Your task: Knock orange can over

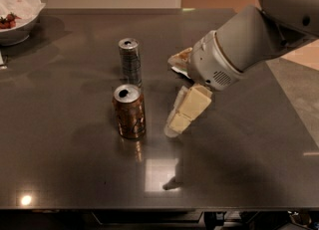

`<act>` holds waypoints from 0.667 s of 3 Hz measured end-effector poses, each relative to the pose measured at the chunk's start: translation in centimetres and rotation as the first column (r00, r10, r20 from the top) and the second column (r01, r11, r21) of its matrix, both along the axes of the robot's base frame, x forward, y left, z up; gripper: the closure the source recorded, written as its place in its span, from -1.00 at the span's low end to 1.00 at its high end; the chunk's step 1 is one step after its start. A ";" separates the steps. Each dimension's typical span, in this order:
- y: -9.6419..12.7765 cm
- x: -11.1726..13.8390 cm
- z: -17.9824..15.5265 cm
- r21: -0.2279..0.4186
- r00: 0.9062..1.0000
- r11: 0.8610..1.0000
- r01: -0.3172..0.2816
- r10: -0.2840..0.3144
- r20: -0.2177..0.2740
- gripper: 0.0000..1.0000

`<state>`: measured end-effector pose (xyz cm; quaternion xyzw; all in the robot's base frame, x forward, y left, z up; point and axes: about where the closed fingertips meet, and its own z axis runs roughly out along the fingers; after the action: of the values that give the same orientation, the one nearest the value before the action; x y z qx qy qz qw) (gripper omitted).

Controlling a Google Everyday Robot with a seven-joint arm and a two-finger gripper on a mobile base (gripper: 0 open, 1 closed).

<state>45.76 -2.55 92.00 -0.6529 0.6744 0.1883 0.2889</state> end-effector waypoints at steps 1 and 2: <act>3.1 0.9 -0.8 0.050 1.000 0.999 -0.010 0.011 -0.018 -1.00; 5.2 1.4 -1.4 0.098 0.999 0.995 -0.016 0.020 -0.037 -1.00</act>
Offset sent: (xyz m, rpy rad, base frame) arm 0.0235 0.0762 -0.0227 0.1651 0.0677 0.0204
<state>47.16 2.65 90.64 -0.6404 0.6637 0.2360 0.3062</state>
